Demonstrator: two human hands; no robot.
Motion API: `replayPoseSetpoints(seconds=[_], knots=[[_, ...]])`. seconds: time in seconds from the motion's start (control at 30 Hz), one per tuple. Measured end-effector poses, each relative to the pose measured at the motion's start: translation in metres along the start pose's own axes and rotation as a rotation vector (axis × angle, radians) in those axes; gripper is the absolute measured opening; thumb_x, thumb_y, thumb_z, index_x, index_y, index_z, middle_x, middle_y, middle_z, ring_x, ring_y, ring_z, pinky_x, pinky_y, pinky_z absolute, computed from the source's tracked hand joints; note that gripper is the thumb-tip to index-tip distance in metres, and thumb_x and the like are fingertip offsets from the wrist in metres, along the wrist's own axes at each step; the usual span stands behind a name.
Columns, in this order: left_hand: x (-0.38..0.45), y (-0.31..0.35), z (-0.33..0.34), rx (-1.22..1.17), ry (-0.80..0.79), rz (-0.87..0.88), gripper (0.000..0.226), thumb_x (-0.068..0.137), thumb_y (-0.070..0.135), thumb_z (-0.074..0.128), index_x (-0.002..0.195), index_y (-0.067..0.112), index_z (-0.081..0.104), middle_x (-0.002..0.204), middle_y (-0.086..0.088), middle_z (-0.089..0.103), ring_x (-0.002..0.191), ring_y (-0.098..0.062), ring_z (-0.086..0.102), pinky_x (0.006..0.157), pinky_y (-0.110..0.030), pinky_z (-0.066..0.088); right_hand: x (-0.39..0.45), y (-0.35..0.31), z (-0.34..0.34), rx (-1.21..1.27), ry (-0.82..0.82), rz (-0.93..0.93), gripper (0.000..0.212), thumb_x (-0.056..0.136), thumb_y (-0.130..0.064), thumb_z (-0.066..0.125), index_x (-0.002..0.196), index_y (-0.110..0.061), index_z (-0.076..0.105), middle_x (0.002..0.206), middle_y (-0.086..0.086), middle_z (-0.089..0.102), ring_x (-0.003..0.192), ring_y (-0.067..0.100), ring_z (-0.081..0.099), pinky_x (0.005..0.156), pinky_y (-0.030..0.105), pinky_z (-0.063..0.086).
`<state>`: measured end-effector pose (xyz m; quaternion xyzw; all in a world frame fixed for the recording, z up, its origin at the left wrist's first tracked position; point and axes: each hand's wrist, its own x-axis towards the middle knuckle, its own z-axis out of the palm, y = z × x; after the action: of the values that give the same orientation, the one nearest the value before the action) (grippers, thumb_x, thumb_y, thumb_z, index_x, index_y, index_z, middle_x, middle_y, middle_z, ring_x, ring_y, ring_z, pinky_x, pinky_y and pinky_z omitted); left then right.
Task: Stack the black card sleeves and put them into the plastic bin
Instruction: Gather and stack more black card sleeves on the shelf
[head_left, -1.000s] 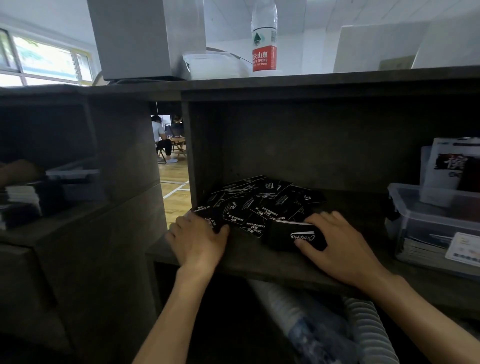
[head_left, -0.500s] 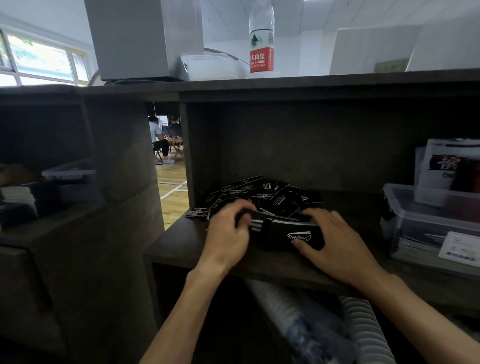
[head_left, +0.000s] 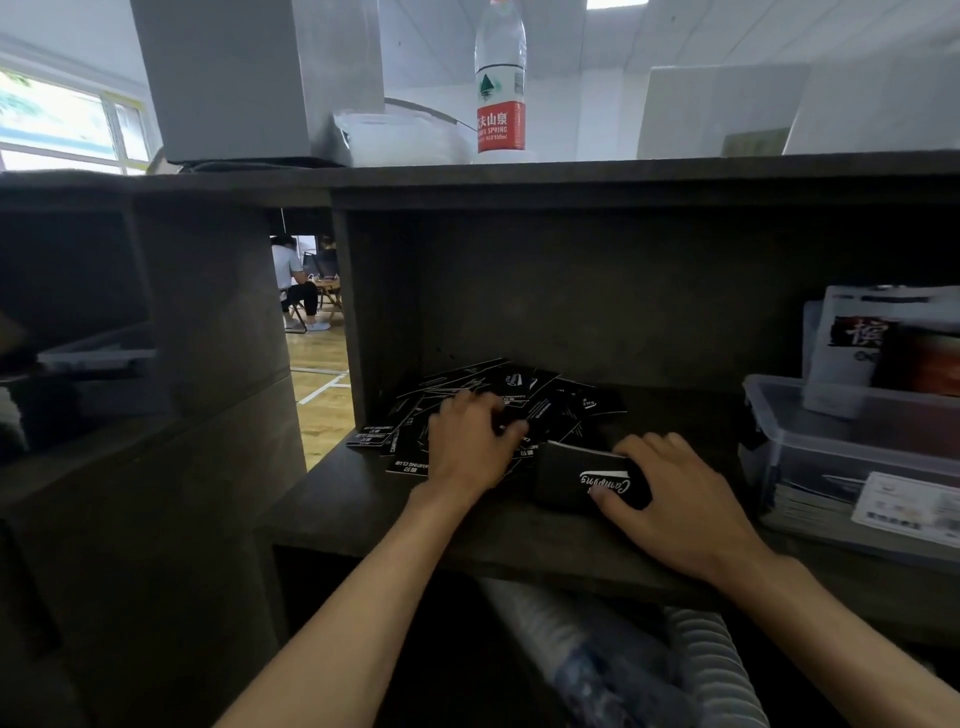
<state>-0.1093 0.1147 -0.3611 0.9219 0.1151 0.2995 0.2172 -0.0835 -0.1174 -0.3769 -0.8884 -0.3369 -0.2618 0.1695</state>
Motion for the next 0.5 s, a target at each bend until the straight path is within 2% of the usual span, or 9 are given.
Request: replayPoseSetpoints(seconds=[0.07,0.17,0.23,0.37,0.43,0.5], knots=[[0.0,-0.001,0.01,0.159,-0.019,0.151,0.041,0.087,0.049,0.064,0.122,0.026,0.064,0.129,0.005,0.058,0.119,-0.019,0.045,0.098,-0.035,0.032,0.0,0.001,0.003,0.007,0.013,0.001,0.045,0.077,-0.07,0.04,0.103,-0.035,0.051,0.092,-0.018,0.046,0.092,0.003,0.039,0.066,0.027,0.043],[-0.004,-0.002,0.013,0.173,0.055,0.261,0.025,0.086,0.041,0.067,0.105,0.025,0.068,0.104,0.003,0.066,0.109,-0.018,0.047,0.089,-0.032,0.03,0.001,0.001,0.004,0.011,0.018,-0.005,0.043,0.077,-0.069,0.042,0.103,-0.036,0.051,0.091,-0.018,0.047,0.09,0.001,0.038,0.064,0.024,0.036],[-0.008,-0.003,0.01,0.173,0.07,0.284,0.023,0.087,0.035,0.066,0.106,0.023,0.065,0.097,0.002,0.067,0.105,-0.019,0.051,0.091,-0.033,0.033,0.001,0.001,0.004,0.013,0.018,0.0,0.041,0.076,-0.07,0.042,0.101,-0.038,0.049,0.091,-0.019,0.046,0.089,0.001,0.037,0.064,0.023,0.036],[-0.021,-0.007,0.007,0.289,0.069,0.263,0.035,0.082,0.017,0.059,0.116,0.02,0.052,0.102,0.0,0.067,0.102,-0.023,0.058,0.094,-0.039,0.036,0.001,0.001,0.005,0.019,0.035,0.008,0.037,0.077,-0.069,0.044,0.098,-0.038,0.048,0.089,-0.019,0.046,0.088,0.001,0.037,0.064,0.025,0.039],[-0.02,-0.005,0.007,0.333,0.126,0.252,0.034,0.084,0.021,0.057,0.117,0.02,0.052,0.107,-0.001,0.064,0.102,-0.023,0.056,0.093,-0.038,0.037,0.001,0.0,0.005,0.019,0.031,0.01,0.037,0.077,-0.069,0.044,0.097,-0.038,0.047,0.089,-0.018,0.047,0.089,0.002,0.038,0.065,0.026,0.041],[-0.014,0.0,0.007,0.262,0.092,0.302,0.031,0.09,0.027,0.054,0.121,0.022,0.055,0.114,0.0,0.064,0.107,-0.021,0.053,0.093,-0.036,0.036,0.001,-0.001,0.004,0.017,0.029,0.015,0.036,0.076,-0.069,0.043,0.096,-0.039,0.046,0.09,-0.018,0.048,0.09,0.002,0.039,0.066,0.026,0.041]])
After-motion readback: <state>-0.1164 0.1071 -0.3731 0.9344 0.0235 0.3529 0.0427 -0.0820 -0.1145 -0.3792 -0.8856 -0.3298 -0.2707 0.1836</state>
